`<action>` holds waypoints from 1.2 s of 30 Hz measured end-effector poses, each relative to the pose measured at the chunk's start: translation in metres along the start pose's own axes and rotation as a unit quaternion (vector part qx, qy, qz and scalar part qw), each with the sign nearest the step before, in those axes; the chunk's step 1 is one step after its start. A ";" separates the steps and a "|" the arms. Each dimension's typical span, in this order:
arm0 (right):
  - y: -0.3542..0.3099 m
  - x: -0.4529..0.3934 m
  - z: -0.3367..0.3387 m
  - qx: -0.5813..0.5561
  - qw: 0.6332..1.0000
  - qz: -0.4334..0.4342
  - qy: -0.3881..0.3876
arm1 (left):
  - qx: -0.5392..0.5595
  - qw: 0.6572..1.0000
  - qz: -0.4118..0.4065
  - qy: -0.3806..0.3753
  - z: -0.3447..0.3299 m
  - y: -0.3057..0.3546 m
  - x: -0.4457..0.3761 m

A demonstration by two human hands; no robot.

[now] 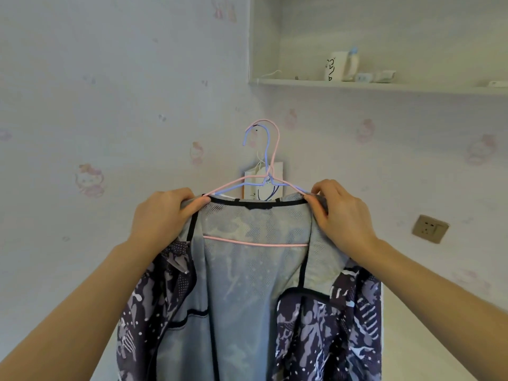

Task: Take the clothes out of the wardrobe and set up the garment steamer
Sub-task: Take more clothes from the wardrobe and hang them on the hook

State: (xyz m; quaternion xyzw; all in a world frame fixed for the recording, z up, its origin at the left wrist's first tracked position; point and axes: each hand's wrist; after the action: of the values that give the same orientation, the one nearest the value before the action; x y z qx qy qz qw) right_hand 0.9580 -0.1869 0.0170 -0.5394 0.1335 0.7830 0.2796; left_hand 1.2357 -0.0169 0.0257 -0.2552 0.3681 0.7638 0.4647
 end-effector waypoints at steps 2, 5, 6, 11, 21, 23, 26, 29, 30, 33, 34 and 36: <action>0.013 -0.008 -0.025 0.001 1.000 -0.001 -0.013 | -0.018 1.000 0.001 0.002 -0.023 -0.006 -0.014; 0.035 -0.022 -0.067 -0.011 0.999 -0.023 -0.041 | -0.043 0.999 -0.001 0.009 -0.062 -0.016 -0.038; 0.042 -0.027 -0.082 -0.015 0.998 -0.026 -0.047 | -0.053 0.999 0.000 0.005 -0.076 -0.020 -0.046; 0.073 -0.032 -0.170 -0.039 0.993 -0.044 -0.101 | -0.045 0.994 0.073 -0.073 -0.159 -0.049 -0.075; 0.118 0.026 -0.311 -0.059 0.969 -0.069 -0.231 | -0.052 0.971 0.170 -0.157 -0.292 -0.113 -0.060; 0.123 0.041 -0.335 -0.049 0.965 -0.065 -0.250 | -0.047 0.965 0.184 -0.181 -0.314 -0.126 -0.054; 0.129 0.065 -0.368 -0.032 0.949 -0.084 -0.302 | -0.028 0.952 0.215 -0.217 -0.345 -0.144 -0.043; 0.136 0.091 -0.395 -0.017 0.934 -0.110 -0.338 | -0.011 0.940 0.236 -0.248 -0.374 -0.161 -0.031; 0.138 0.099 -0.403 -0.015 0.932 -0.115 -0.344 | -0.010 0.936 0.241 -0.258 -0.381 -0.168 -0.026; 0.145 0.123 -0.421 -0.036 0.915 -0.163 -0.367 | 0.008 0.919 0.275 -0.283 -0.397 -0.193 -0.008; 0.148 0.131 -0.426 -0.045 0.909 -0.176 -0.376 | 0.015 0.911 0.285 -0.297 -0.400 -0.201 -0.003; 0.153 0.144 -0.434 -0.054 0.897 -0.191 -0.394 | 0.035 0.893 0.304 -0.330 -0.403 -0.215 0.008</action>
State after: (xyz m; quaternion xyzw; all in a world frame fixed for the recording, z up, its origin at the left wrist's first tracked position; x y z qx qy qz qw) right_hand 1.1655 -0.4904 -0.2954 -0.2164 -0.1358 0.8688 0.4241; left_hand 1.4446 -0.2708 -0.2918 0.1530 0.2797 0.8946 0.3130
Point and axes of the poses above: each hand's wrist, its own x-axis away from the middle knuckle, its own z-axis out of the back of the hand, y = z × x, and after that the axes turned 15 degrees about y, right-handed
